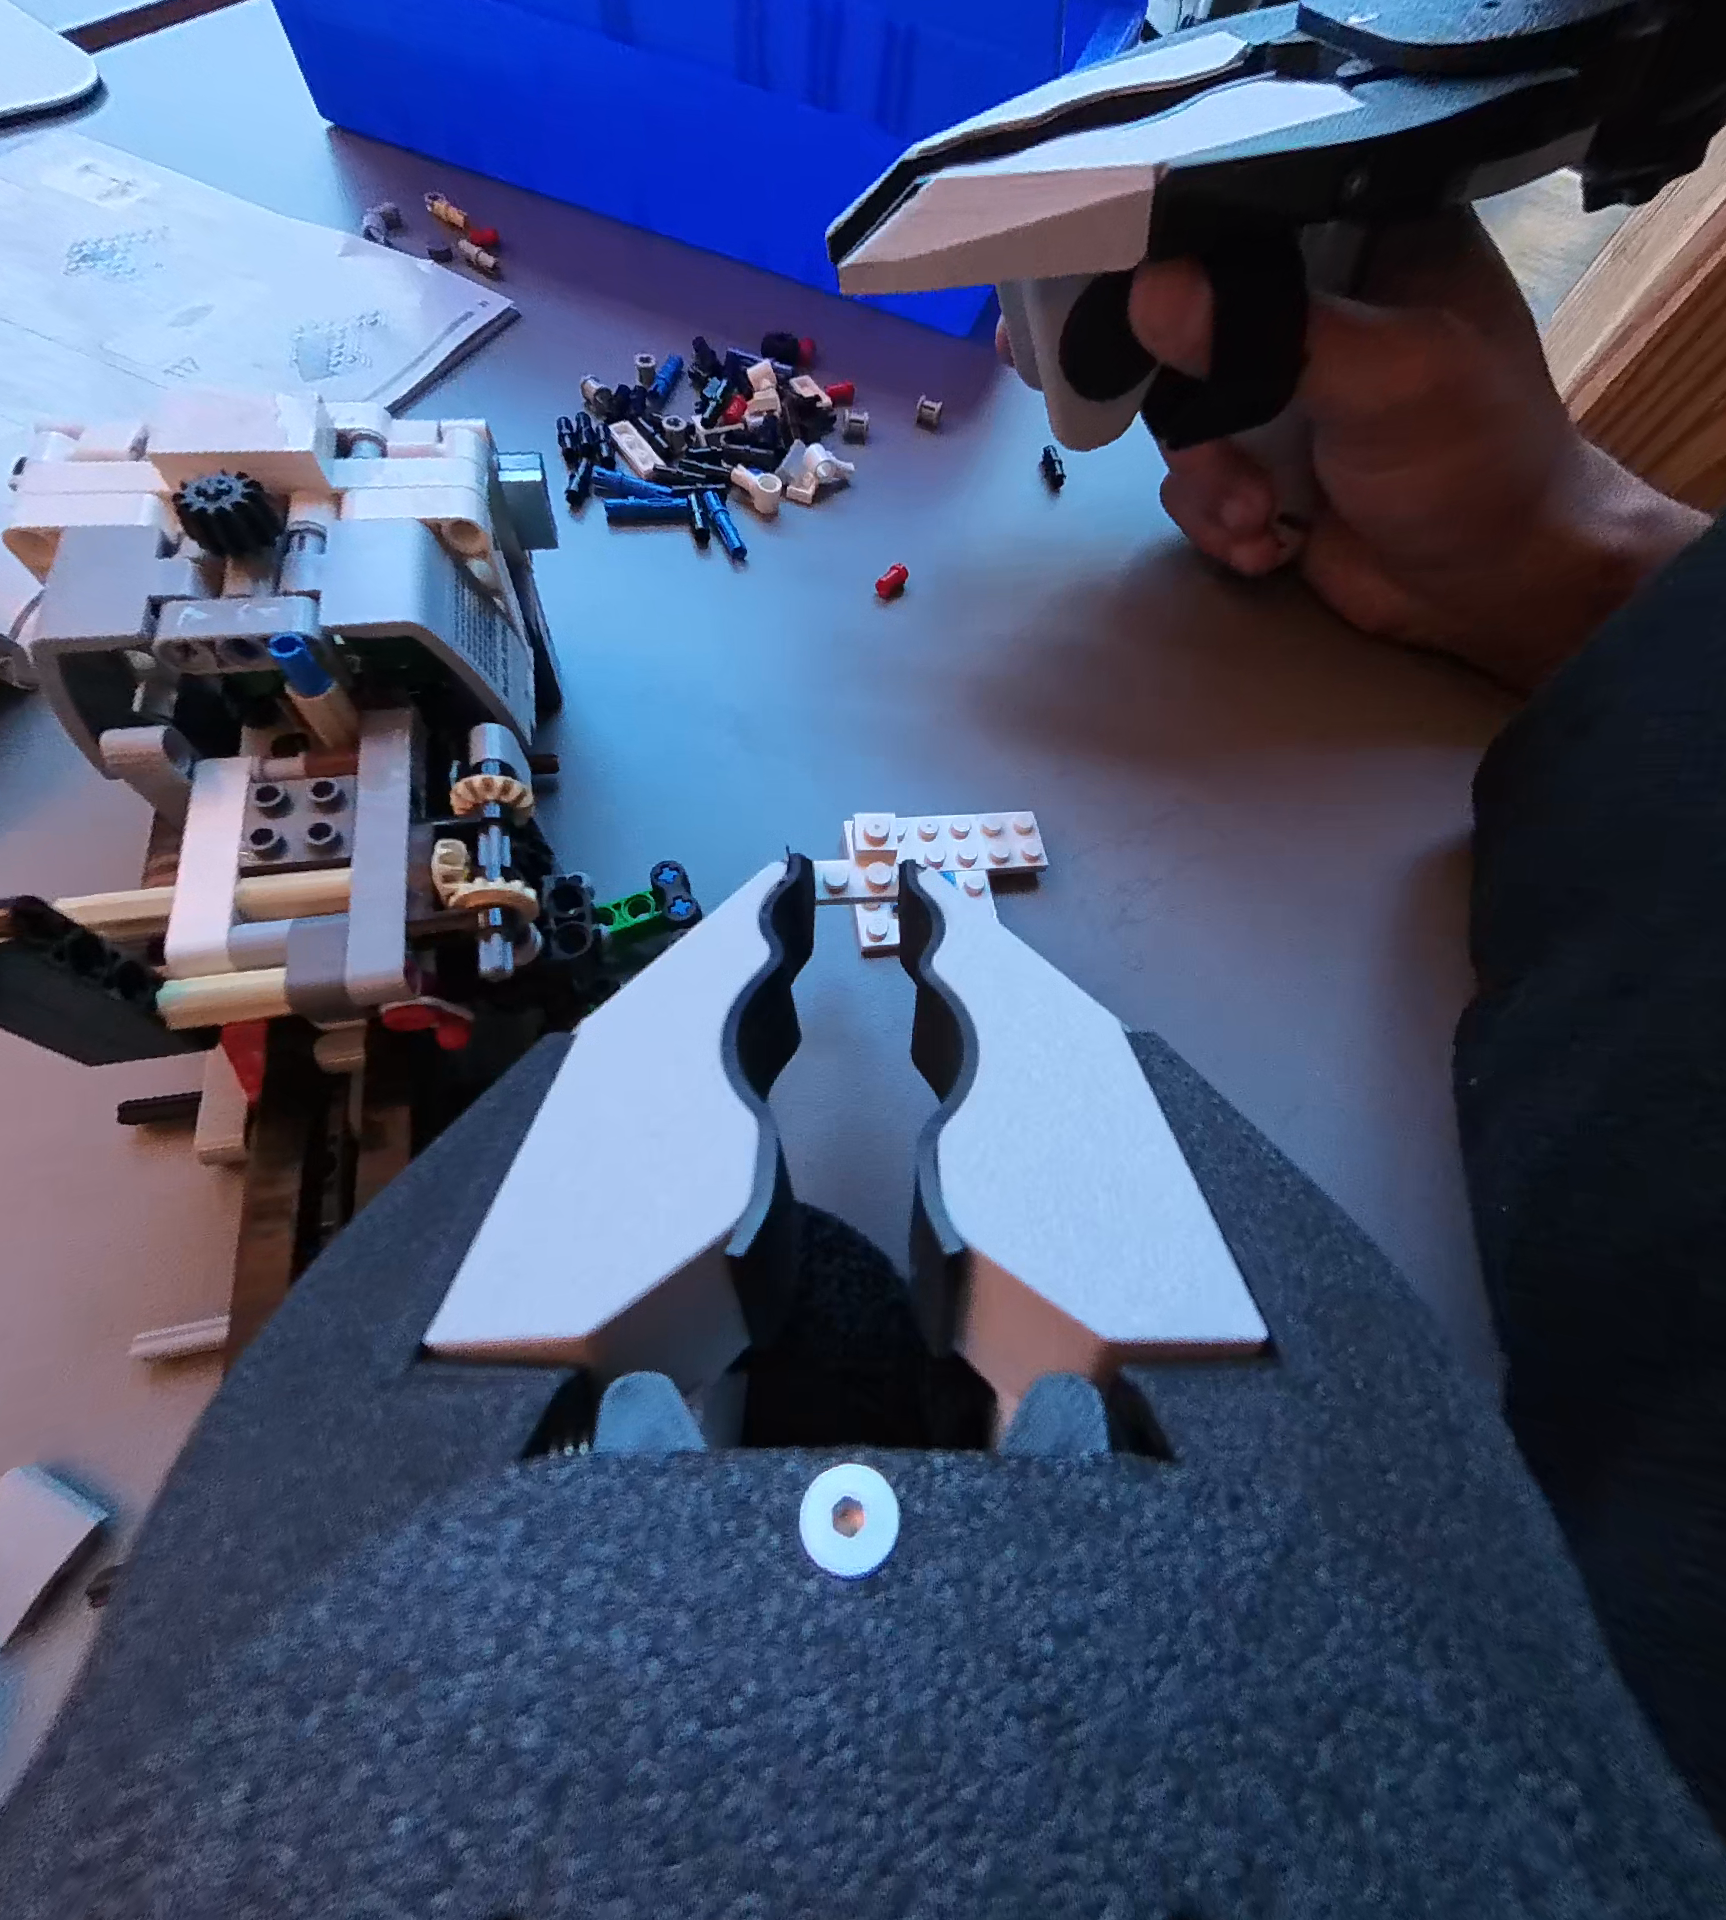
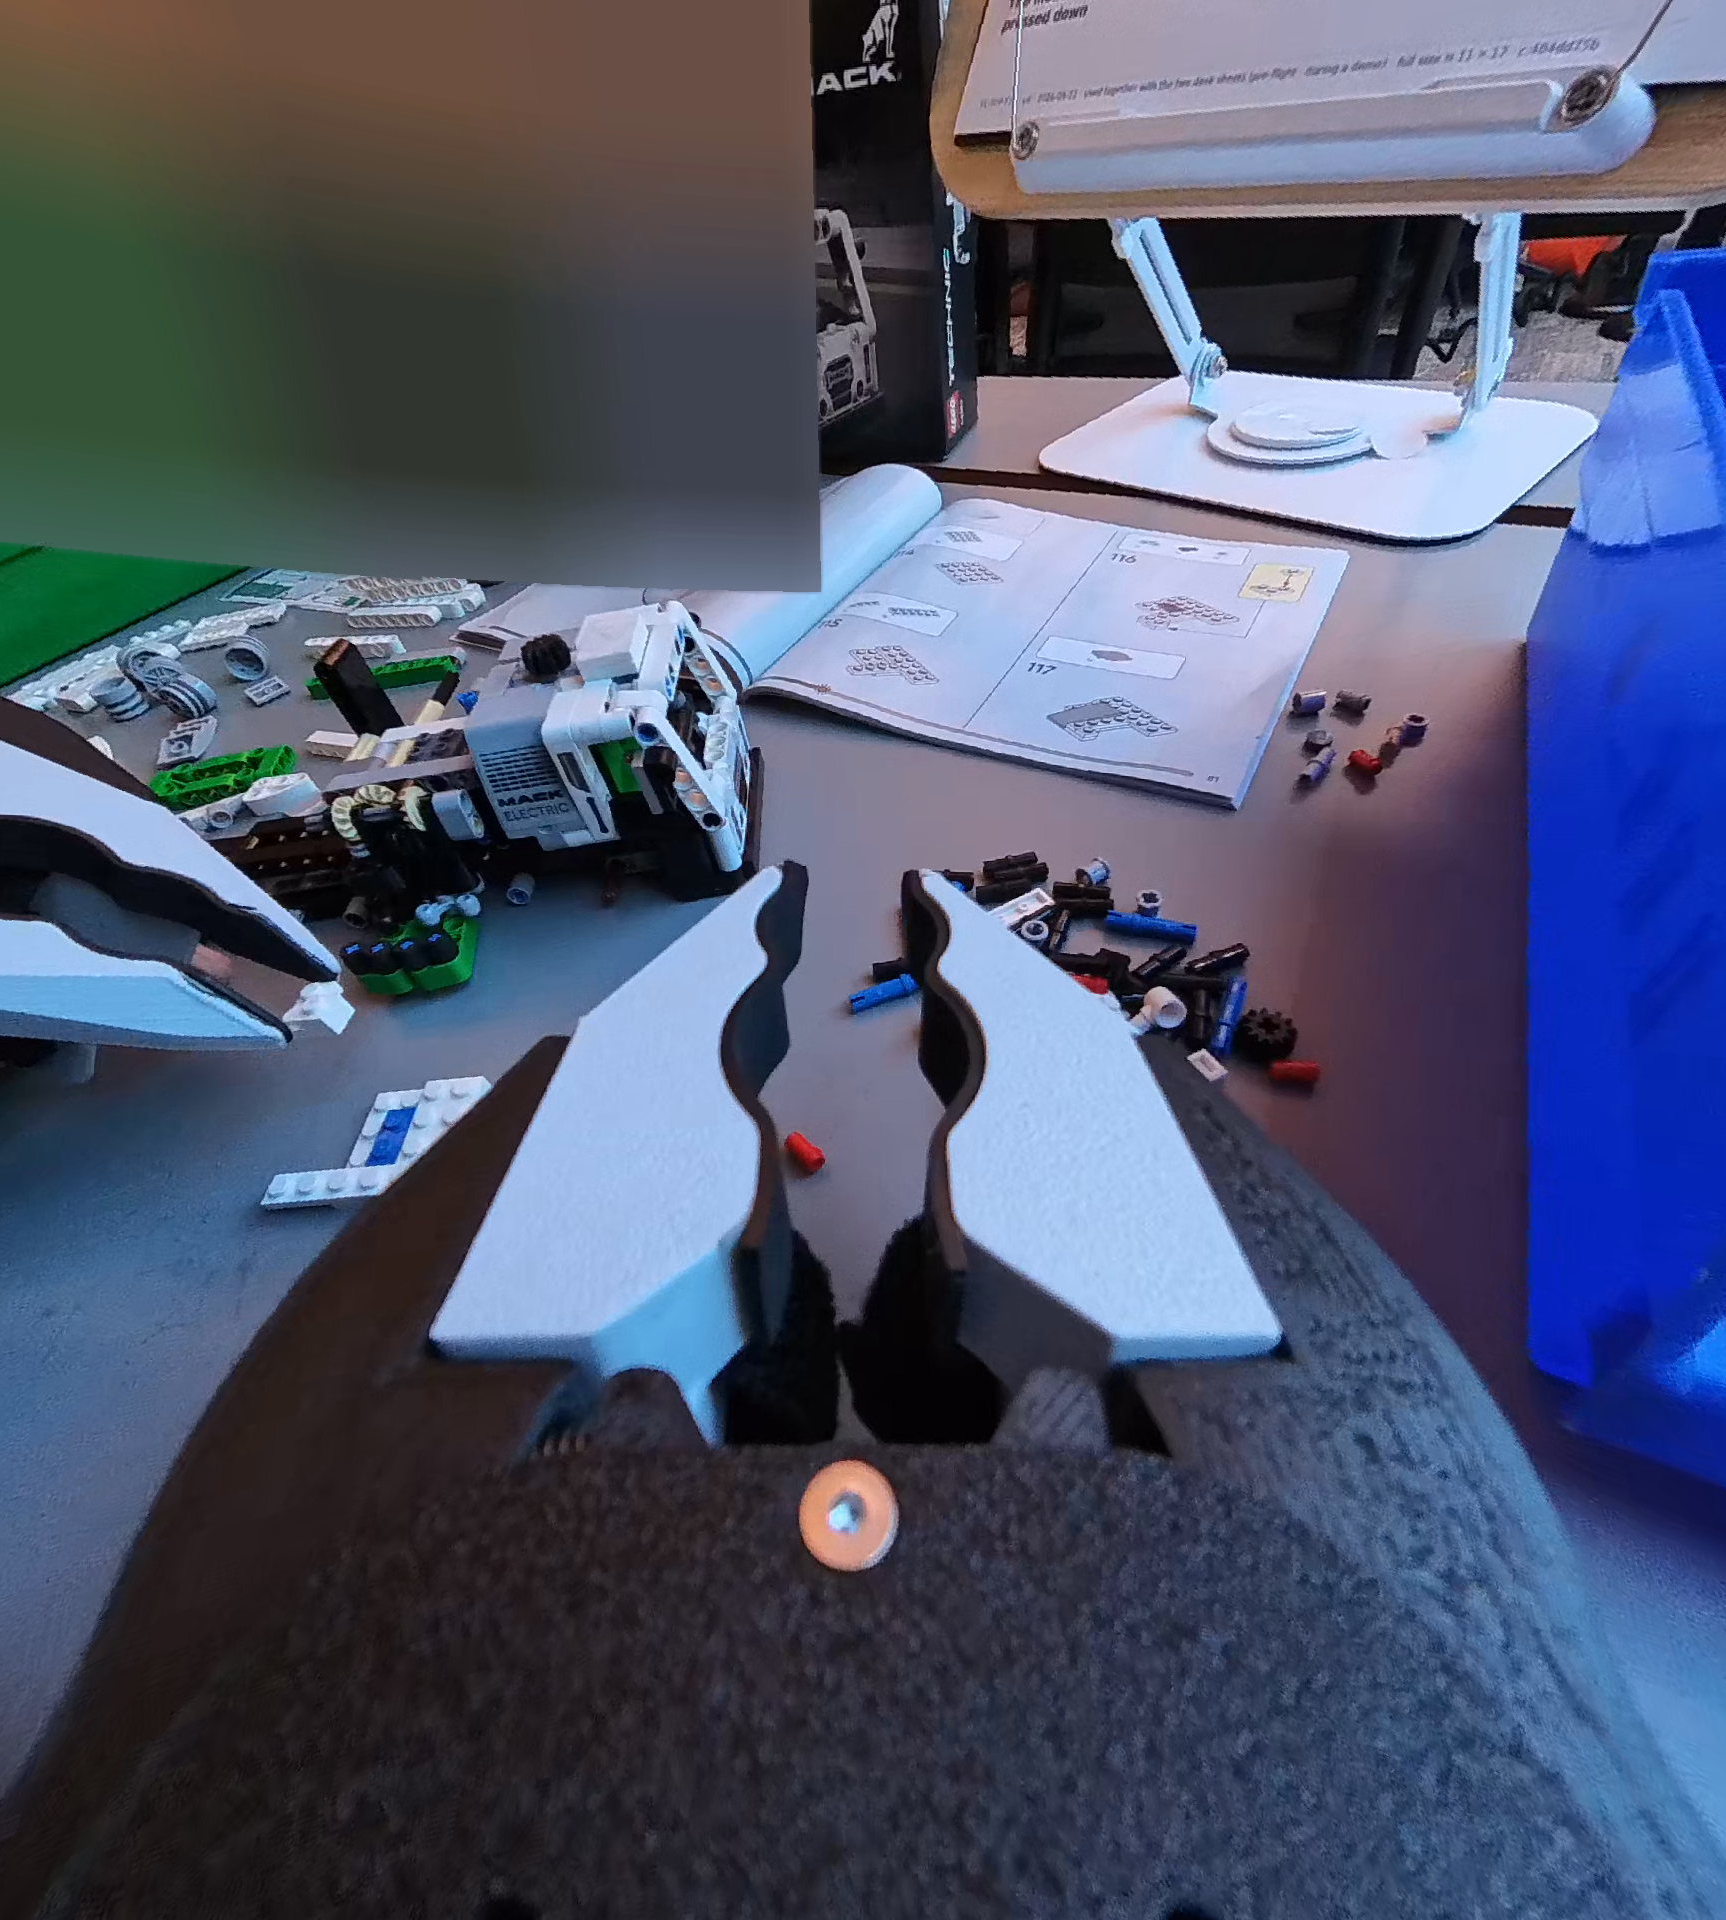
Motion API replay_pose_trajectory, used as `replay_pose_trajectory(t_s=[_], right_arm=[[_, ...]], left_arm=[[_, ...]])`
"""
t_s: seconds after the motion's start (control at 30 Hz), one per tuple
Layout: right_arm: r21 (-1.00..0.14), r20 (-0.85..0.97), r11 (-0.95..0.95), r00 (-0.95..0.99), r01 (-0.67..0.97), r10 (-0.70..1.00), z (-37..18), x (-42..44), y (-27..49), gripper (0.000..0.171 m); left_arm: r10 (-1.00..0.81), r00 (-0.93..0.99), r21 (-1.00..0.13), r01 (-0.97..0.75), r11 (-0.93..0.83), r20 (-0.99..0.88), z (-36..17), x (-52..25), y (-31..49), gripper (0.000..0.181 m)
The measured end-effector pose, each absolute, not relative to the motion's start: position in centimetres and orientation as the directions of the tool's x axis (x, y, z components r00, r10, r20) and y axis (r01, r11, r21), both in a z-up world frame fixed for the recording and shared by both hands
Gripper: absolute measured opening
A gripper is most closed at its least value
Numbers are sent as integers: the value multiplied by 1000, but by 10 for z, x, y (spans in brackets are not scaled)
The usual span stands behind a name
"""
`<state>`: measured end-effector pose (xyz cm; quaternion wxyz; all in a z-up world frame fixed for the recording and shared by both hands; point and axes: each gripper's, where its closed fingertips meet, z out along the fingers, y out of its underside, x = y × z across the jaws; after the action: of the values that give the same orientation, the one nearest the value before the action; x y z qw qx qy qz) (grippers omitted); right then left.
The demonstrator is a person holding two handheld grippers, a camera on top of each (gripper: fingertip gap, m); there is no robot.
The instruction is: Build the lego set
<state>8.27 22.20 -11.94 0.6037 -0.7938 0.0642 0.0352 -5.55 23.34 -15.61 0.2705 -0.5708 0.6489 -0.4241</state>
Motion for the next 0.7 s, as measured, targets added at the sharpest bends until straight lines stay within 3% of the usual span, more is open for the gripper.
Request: replay_pose_trajectory(t_s=[0.27, 0.47, 0.7], right_arm=[[-964, -44, -264, 999, -42, 1, -118, 64, 225, 19], [-857, -82, -489, 896, 161, 437, -148, -30, 210, 26], [-737, 92, -608, 935, 296, 344, -185, -40, 202, 31]], left_arm=[[-970, -169, -874, -481, -72, 173, -148, -77, 230, 14], [-981, -184, -814, -578, 59, 59, -167, -99, 211, 14], [-989, -126, -803, -595, 14, 76, -173, -98, 204, 14]])
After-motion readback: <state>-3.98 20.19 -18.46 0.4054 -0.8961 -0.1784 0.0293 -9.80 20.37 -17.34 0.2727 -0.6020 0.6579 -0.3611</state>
